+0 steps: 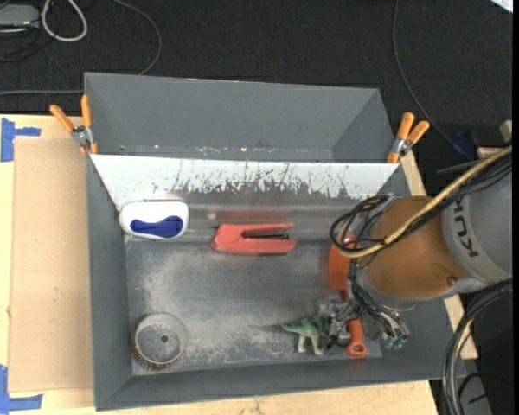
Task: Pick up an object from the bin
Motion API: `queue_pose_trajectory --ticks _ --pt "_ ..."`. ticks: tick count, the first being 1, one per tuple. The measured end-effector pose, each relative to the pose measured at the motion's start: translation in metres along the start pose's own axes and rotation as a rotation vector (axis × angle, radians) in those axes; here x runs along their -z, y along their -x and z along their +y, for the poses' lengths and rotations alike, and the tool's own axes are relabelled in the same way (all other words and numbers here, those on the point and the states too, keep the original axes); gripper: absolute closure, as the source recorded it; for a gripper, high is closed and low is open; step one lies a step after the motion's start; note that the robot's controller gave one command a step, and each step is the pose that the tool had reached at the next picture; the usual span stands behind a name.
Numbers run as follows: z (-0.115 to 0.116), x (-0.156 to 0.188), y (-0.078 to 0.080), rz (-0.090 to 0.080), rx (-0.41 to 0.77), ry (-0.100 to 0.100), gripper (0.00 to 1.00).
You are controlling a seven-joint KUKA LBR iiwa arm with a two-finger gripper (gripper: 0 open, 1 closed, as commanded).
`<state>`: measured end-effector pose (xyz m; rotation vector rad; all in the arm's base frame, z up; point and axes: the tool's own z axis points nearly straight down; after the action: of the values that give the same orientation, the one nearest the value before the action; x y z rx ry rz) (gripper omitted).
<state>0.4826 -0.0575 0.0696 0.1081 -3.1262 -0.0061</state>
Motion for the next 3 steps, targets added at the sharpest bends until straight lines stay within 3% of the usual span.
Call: queue_pose_trajectory --ticks 2,3 --pt "0.002 0.068 -0.004 0.011 0.002 0.002 1.00" --pt "0.002 0.083 -0.005 0.012 0.003 0.003 1.00"
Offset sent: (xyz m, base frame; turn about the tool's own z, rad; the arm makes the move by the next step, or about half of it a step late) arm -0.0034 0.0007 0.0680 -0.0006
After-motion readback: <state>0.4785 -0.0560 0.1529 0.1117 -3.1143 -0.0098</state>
